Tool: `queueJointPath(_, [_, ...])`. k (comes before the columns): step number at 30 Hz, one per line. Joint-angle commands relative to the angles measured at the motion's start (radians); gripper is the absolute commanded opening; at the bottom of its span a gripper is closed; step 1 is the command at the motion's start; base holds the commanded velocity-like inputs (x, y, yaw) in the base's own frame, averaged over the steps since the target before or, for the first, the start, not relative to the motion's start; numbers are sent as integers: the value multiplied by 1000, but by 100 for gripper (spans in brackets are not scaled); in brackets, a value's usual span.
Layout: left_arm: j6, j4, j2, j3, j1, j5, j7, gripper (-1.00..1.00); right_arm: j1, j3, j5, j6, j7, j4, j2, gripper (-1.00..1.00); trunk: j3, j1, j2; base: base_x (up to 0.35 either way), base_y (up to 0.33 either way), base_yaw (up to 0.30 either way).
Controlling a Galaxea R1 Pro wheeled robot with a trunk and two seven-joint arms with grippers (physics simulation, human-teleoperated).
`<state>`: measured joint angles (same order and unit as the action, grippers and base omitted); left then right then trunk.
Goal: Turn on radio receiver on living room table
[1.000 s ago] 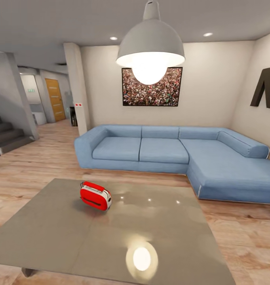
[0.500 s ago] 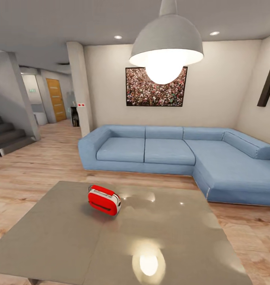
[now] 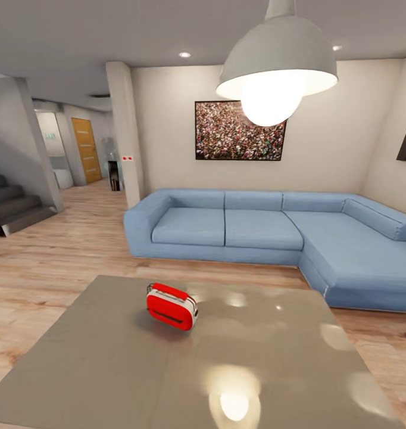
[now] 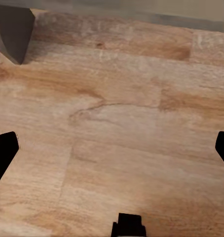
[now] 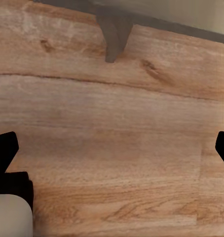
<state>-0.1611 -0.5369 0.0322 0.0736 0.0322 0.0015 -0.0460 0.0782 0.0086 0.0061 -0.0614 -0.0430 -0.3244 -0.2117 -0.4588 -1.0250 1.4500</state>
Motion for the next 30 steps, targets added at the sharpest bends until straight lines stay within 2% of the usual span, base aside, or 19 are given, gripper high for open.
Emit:
queueJointPath(1, [0,0,0,0,0,0,0,100,0,0,0,0,0,0,0,100,0,0,0,97,255,0])
queueJointPath(15, [0,0,0,0,0,0,0,100,0,-1,0,0,0,0,0,100,0,0,0,102,238,0])
queueJointPath(30, [0,0,1,0,0,0,0,100,0,-1,0,0,0,0,0,100,0,0,0,144,135,0])
